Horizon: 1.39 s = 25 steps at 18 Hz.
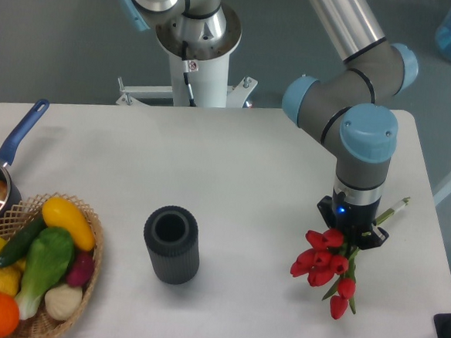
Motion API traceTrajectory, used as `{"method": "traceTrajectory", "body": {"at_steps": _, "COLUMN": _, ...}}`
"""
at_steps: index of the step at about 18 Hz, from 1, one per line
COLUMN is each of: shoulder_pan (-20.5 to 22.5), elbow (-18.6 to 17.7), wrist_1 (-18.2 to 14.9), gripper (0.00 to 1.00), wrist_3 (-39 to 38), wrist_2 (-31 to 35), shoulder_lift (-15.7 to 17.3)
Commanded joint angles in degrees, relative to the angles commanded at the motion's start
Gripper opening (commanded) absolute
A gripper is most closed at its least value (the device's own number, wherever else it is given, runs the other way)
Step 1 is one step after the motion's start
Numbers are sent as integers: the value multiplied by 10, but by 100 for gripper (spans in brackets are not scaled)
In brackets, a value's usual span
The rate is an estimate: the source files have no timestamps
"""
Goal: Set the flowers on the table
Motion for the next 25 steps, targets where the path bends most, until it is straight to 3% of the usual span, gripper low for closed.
{"method": "traceTrajectory", "body": {"at_steps": 6, "shoulder_pan": -3, "elbow": 0, "wrist_1": 0, "gripper": 0, "wrist_3": -10, "wrist_2": 0, "shoulder_lift": -3}}
{"method": "traceTrajectory", "body": {"at_steps": 9, "shoulder_pan": -17, "elbow": -2, "wrist_1": 1, "gripper": 0, "wrist_3": -70, "wrist_2": 2, "shoulder_lift": -6}}
{"method": "traceTrajectory", "body": {"at_steps": 13, "shoulder_pan": -28, "elbow": -3, "wrist_1": 1, "gripper": 43, "wrist_3": -107, "wrist_2": -8, "shoulder_lift": -7}}
{"method": "traceTrajectory", "body": {"at_steps": 14, "shoulder_pan": -27, "elbow": -5, "wrist_1": 2, "gripper": 45, "wrist_3": -115, "wrist_2": -20, "shoulder_lift": -5}}
{"method": "traceTrajectory", "body": {"at_steps": 15, "shoulder_pan": -25, "elbow": -6, "wrist_1": 3, "gripper": 60, "wrist_3": -125, "wrist_2": -33, "shoulder_lift": -4}}
{"method": "traceTrajectory", "body": {"at_steps": 16, "shoulder_pan": -24, "elbow": -7, "wrist_1": 4, "gripper": 100, "wrist_3": -127, "wrist_2": -38, "shoulder_lift": -4}}
{"method": "traceTrajectory", "body": {"at_steps": 25, "shoulder_pan": -8, "elbow": -16, "wrist_1": 19, "gripper": 100, "wrist_3": -120, "wrist_2": -33, "shoulder_lift": -2}}
